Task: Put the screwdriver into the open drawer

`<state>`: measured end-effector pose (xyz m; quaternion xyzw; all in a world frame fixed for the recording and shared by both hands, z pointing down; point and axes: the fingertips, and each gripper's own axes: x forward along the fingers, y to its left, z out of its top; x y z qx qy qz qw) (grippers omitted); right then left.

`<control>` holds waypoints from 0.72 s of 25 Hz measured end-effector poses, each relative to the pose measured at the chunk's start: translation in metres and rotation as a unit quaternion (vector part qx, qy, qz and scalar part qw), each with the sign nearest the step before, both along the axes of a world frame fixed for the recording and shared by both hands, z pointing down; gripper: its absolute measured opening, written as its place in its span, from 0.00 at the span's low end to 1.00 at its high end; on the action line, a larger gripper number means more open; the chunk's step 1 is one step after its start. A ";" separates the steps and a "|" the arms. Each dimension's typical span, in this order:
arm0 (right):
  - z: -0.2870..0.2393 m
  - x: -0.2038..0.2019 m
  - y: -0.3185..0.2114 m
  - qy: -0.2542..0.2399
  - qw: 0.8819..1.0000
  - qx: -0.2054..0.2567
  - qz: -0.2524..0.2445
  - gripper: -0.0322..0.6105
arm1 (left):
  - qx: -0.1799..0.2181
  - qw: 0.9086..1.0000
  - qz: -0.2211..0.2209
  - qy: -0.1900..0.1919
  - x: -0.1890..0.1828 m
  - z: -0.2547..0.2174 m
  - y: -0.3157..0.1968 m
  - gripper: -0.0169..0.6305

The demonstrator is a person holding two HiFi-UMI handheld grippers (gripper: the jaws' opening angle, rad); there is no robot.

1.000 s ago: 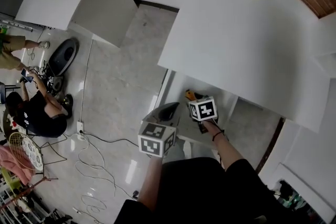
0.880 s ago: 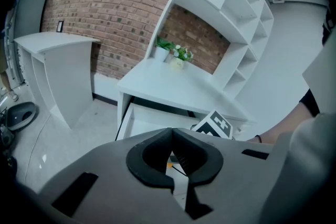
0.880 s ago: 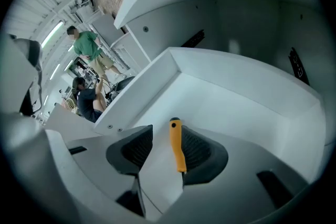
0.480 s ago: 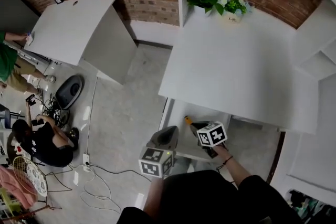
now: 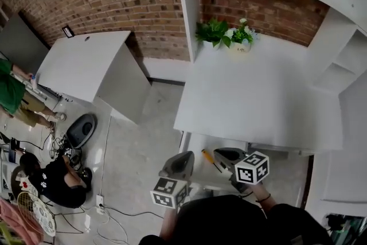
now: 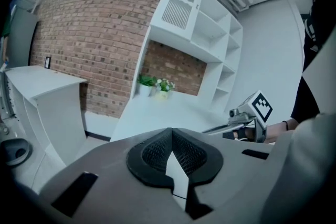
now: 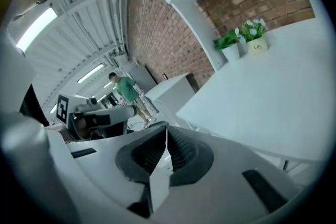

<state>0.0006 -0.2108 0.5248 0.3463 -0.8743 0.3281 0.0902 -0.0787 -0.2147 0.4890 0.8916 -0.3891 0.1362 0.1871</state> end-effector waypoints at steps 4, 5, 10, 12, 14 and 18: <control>-0.048 0.012 -0.003 -0.015 0.998 0.052 0.020 0.08 | 0.026 1.000 -0.003 0.008 0.000 -0.022 0.000 0.04; -0.059 0.015 -0.004 -0.017 0.997 0.065 0.025 0.08 | 0.035 0.999 -0.005 0.011 0.000 -0.028 0.000 0.04; -0.109 0.032 -0.009 -0.030 0.989 0.133 0.060 0.08 | 0.076 0.997 -0.013 0.017 -0.007 -0.057 -0.004 0.04; -0.124 0.038 -0.009 -0.025 0.984 0.161 0.071 0.08 | 0.090 0.995 -0.023 0.023 -0.013 -0.068 -0.005 0.04; -0.135 0.045 -0.010 -0.018 0.980 0.183 0.080 0.08 | 0.104 0.994 -0.032 0.028 -0.017 -0.078 -0.006 0.04; -0.150 0.059 -0.011 -0.020 0.971 0.214 0.107 0.08 | 0.129 0.991 -0.031 0.020 -0.020 -0.093 -0.009 0.04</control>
